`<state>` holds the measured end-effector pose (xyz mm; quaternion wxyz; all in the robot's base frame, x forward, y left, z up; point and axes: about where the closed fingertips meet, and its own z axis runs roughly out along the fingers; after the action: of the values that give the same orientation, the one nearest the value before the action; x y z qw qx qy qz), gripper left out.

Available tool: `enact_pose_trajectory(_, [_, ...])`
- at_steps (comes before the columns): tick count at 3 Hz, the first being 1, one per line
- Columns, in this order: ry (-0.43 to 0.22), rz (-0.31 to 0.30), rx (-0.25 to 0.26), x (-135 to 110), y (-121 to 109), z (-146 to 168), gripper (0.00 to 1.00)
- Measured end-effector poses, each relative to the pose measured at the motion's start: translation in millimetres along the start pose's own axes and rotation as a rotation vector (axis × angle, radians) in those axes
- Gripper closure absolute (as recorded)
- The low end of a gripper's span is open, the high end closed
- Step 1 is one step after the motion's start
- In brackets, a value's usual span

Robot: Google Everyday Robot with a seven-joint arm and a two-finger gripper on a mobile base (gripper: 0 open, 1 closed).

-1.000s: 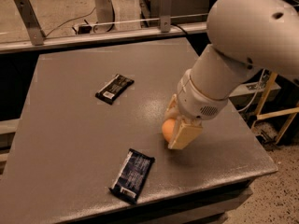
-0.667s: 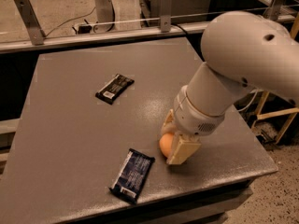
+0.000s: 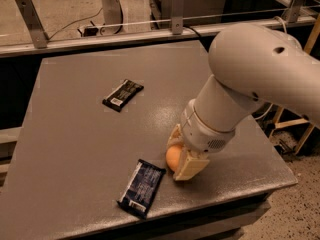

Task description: Move orange near rxbar blueberry

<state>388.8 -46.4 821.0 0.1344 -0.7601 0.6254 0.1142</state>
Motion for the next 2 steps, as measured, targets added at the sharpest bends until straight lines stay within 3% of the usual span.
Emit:
enact_pose_trajectory(1, [0.002, -0.002, 0.002, -0.7, 0.4, -0.5, 0.38])
enact_pose_trajectory(2, [0.004, -0.004, 0.005, -1.9, 1.0, -1.6, 0.07])
